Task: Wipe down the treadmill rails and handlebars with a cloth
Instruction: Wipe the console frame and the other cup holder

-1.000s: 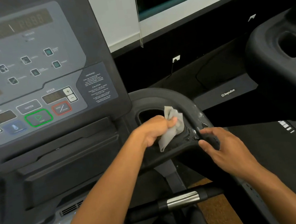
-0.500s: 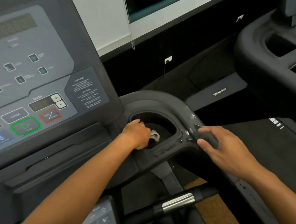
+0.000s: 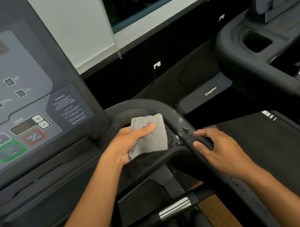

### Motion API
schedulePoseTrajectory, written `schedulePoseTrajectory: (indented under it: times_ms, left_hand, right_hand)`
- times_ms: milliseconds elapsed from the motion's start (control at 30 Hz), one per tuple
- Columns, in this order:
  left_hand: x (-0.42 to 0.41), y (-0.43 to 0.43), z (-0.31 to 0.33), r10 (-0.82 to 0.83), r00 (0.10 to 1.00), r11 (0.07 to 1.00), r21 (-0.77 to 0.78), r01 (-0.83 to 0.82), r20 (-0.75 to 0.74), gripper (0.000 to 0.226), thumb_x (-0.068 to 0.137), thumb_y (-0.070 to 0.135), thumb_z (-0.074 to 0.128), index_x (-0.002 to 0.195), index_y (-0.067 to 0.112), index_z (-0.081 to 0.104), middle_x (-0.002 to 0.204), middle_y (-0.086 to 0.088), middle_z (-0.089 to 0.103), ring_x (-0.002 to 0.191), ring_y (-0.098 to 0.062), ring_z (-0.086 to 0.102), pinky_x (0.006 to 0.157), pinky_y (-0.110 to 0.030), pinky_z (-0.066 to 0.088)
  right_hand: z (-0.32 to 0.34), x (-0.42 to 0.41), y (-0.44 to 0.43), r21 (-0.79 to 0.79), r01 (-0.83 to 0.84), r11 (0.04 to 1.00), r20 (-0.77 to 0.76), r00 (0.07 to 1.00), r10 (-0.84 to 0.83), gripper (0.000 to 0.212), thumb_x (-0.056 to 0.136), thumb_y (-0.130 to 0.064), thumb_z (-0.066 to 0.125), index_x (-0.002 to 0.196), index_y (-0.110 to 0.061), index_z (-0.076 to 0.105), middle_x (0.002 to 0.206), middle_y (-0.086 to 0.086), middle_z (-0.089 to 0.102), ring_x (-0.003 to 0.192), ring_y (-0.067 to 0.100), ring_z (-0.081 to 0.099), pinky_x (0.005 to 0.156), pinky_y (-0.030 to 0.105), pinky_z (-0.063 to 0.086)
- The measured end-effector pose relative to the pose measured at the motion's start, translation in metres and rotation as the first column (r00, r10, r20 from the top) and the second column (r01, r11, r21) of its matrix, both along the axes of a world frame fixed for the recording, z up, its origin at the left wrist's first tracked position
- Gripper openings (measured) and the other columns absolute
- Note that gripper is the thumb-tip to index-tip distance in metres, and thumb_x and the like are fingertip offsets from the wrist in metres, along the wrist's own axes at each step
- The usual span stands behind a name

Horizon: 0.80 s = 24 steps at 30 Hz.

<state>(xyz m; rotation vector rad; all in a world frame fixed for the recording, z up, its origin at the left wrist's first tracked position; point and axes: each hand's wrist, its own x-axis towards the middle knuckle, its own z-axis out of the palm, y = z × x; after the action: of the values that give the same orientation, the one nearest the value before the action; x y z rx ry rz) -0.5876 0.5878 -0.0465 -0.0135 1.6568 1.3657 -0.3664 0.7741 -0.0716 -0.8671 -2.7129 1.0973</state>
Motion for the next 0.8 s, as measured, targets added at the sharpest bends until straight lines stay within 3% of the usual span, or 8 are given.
schedulePoseTrajectory:
  times_ms: [167,300,433,533,600,700,733,800]
  left_hand:
    - [-0.003,0.017,0.008,0.171,0.984,0.976,0.125,-0.176,0.051,0.036,0.087,0.006,0.079,0.122,0.008,0.073,0.111,-0.012,0.079,0.1,-0.027,0.078,0.077,-0.035,0.061]
    - [-0.029,0.044,0.021,0.175,0.908,0.982,0.129,-0.136,-0.38,0.025,0.107,0.028,0.058,0.13,0.023,0.066,0.124,0.0,0.074,0.112,-0.016,0.072,0.095,-0.035,0.057]
    - [-0.029,0.076,0.005,-0.423,0.489,0.903,-0.402,0.154,-0.763,0.053,0.111,0.043,0.037,0.16,0.024,0.037,0.151,-0.009,0.053,0.138,-0.028,0.049,0.117,-0.045,0.036]
    - [-0.029,0.091,-0.034,-0.788,0.234,0.611,-0.675,0.414,-0.57,0.061,0.112,0.044,0.027,0.167,0.021,0.013,0.175,-0.012,0.006,0.162,-0.028,-0.001,0.13,-0.044,-0.001]
    - [-0.039,0.092,-0.051,-0.88,0.112,0.456,-0.756,0.469,-0.462,0.062,0.109,0.052,0.023,0.167,0.031,0.013,0.176,-0.004,-0.006,0.161,-0.03,-0.013,0.13,-0.05,-0.005]
    - [-0.05,0.098,-0.034,-0.747,0.338,0.664,-0.628,0.406,-0.572,0.064,0.104,0.063,0.025,0.153,0.031,0.049,0.165,-0.002,0.036,0.156,-0.033,0.022,0.124,-0.049,0.017]
    - [-0.054,0.103,-0.031,-0.671,0.345,0.741,-0.571,0.354,-0.656,0.062,0.106,0.059,0.024,0.146,0.025,0.058,0.156,-0.005,0.05,0.151,-0.032,0.034,0.123,-0.048,0.017]
    - [-0.063,0.116,-0.036,-0.637,0.166,0.76,-0.577,0.299,-0.753,0.069,0.104,0.055,0.018,0.135,0.018,0.066,0.145,-0.012,0.061,0.144,-0.035,0.045,0.124,-0.051,0.017]
  right_hand:
    - [0.002,0.002,0.001,0.014,-0.022,1.0,-0.018,1.0,0.022,0.035,0.096,-0.048,0.058,0.129,-0.038,0.059,0.129,-0.018,0.059,0.123,0.004,0.052,0.105,0.033,0.044]
    - [0.0,0.01,0.005,0.036,0.021,0.999,0.002,1.0,-0.021,0.037,0.096,-0.051,0.057,0.13,-0.036,0.059,0.13,-0.017,0.058,0.123,0.003,0.051,0.103,0.029,0.043]
    - [-0.002,0.021,0.003,0.034,0.069,0.997,0.025,0.997,-0.07,0.038,0.096,-0.053,0.056,0.131,-0.037,0.057,0.128,-0.018,0.057,0.115,-0.002,0.048,0.093,0.022,0.037]
    - [-0.002,0.029,0.002,0.024,0.082,0.996,0.041,0.996,-0.083,0.037,0.097,-0.055,0.053,0.131,-0.039,0.055,0.13,-0.019,0.054,0.121,0.001,0.047,0.095,0.024,0.036]
    - [-0.002,0.033,0.003,0.019,0.107,0.994,0.051,0.993,-0.108,0.038,0.097,-0.055,0.052,0.132,-0.039,0.055,0.132,-0.018,0.054,0.125,0.002,0.047,0.098,0.026,0.037]
    - [-0.003,0.039,0.005,0.013,0.152,0.988,0.062,0.986,-0.153,0.042,0.097,-0.058,0.05,0.133,-0.038,0.056,0.135,-0.016,0.056,0.129,0.005,0.047,0.105,0.03,0.039]
    - [-0.004,0.041,0.005,0.011,0.164,0.986,0.063,0.984,-0.164,0.043,0.097,-0.059,0.05,0.133,-0.038,0.056,0.135,-0.016,0.056,0.129,0.006,0.048,0.107,0.032,0.041]
    - [-0.005,0.042,0.003,0.008,0.187,0.982,0.058,0.981,-0.187,0.044,0.096,-0.06,0.049,0.133,-0.037,0.057,0.134,-0.015,0.058,0.129,0.006,0.049,0.108,0.035,0.042]
